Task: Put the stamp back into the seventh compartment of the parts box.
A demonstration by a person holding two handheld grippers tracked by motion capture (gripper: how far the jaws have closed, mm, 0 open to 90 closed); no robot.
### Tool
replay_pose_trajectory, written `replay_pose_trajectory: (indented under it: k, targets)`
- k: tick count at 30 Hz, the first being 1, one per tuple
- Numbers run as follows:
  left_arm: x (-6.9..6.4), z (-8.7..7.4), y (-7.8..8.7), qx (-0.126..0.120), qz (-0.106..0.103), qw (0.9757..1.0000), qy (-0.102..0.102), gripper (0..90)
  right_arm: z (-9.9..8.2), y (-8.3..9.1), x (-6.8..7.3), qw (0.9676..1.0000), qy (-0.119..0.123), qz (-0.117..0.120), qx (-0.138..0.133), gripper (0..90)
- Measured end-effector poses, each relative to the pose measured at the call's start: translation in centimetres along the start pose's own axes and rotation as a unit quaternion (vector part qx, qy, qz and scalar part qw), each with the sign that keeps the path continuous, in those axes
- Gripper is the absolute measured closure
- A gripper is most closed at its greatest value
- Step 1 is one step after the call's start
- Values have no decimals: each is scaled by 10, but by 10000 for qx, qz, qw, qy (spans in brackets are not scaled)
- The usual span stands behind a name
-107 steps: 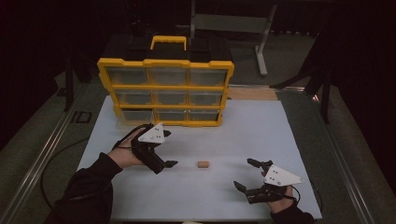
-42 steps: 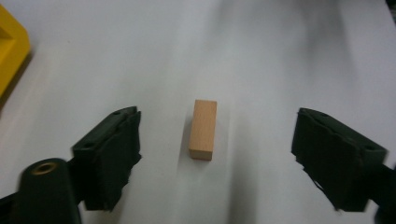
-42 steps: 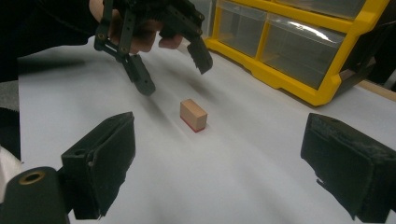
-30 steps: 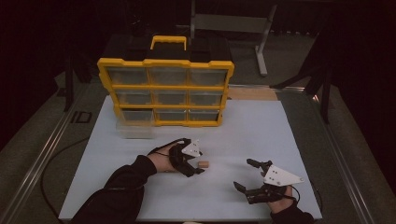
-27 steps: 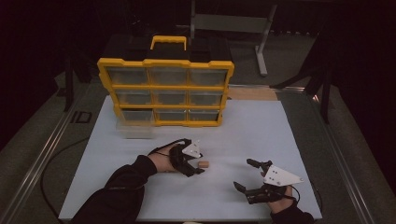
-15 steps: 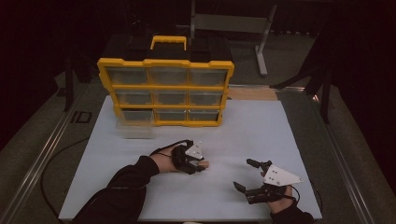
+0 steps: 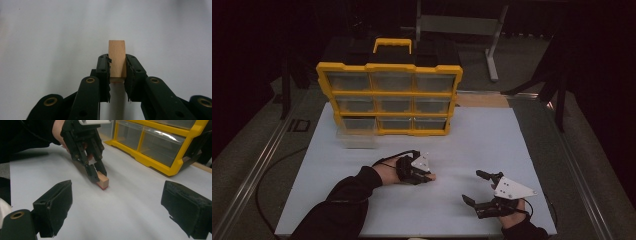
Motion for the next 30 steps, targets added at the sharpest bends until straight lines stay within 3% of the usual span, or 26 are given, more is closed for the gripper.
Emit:
replay_pose_trajectory:
  k: [9,30]
  targets:
    - [-7,3,13,-6,-159,9998,-79,751,1,0,0,10000,-5,-6,-19,102]
    - [-14,1,46,198,-203,9996,-94,751,2,1,0,10000,-19,-26,-44,102]
Point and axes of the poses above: each handheld gripper's, and its own axes: y roughly backward along the jaws, z roughly out of its top, x roughly to its left, the point moved 6 cm from there along -y, roughly forward along the jaws, and after that the axes turned 10 degrees about -z, right-handed, at the moved point
